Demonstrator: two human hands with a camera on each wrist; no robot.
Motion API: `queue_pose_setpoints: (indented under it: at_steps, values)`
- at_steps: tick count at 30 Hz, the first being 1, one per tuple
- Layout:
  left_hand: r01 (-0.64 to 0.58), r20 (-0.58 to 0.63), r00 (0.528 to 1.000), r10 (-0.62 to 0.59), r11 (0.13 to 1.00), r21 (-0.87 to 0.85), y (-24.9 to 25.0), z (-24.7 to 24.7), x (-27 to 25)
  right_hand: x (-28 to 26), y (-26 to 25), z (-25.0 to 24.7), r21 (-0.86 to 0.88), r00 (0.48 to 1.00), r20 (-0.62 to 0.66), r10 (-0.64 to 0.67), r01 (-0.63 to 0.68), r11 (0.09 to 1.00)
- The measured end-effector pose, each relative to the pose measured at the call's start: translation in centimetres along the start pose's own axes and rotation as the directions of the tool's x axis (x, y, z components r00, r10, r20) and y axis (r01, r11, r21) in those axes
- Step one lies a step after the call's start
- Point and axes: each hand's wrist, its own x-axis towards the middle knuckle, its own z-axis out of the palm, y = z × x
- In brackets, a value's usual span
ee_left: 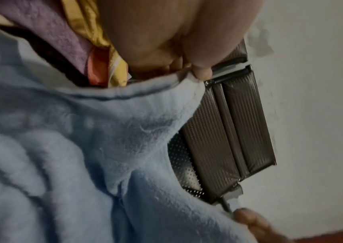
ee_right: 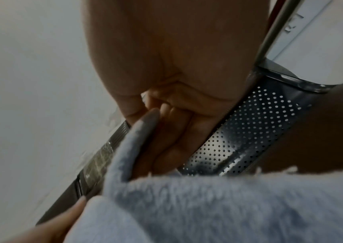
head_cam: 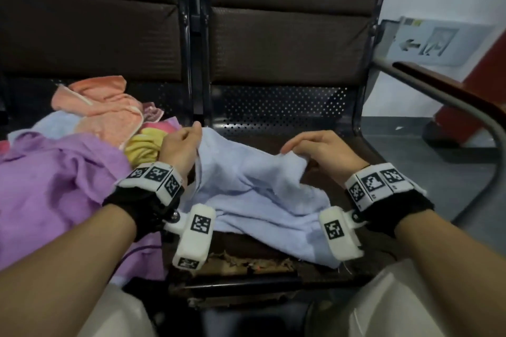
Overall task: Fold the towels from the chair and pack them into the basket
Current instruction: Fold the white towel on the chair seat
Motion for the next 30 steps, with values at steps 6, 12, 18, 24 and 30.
queue_pose_setpoints:
  at_steps: [6, 12, 18, 24, 30]
  values:
    - [-0.097, 0.14, 0.987, 0.084, 0.991, 0.088, 0.8, 1.2, -2.7, -0.6, 0.5, 0.5, -0.207, 0.979, 0.2, -0.039, 0.081, 0.975]
    - [-0.044, 0.273, 0.962, 0.008, 0.991, 0.125, 1.4, 2.0, -4.3, -1.0, -0.5, 2.2, -0.571, 0.94, 0.253, -0.227, 0.335, 0.75]
    - [-0.04, 0.358, 0.934, -0.005, 0.992, 0.118, 1.9, 2.0, -5.4, -0.9, -0.8, 4.1, -0.428, 0.944, 0.223, -0.243, 0.319, 0.846]
    - [0.12, 0.432, 0.895, -0.115, 0.993, 0.014, 2.3, 1.8, -5.4, -0.4, -0.3, 4.5, -0.476, 0.942, 0.114, -0.316, 0.331, 0.815]
    - [0.226, 0.518, 0.84, -0.16, 0.972, -0.066, 2.9, 1.5, -6.3, -0.3, 0.0, 4.7, -0.45, 0.95, 0.066, -0.305, 0.301, 0.84]
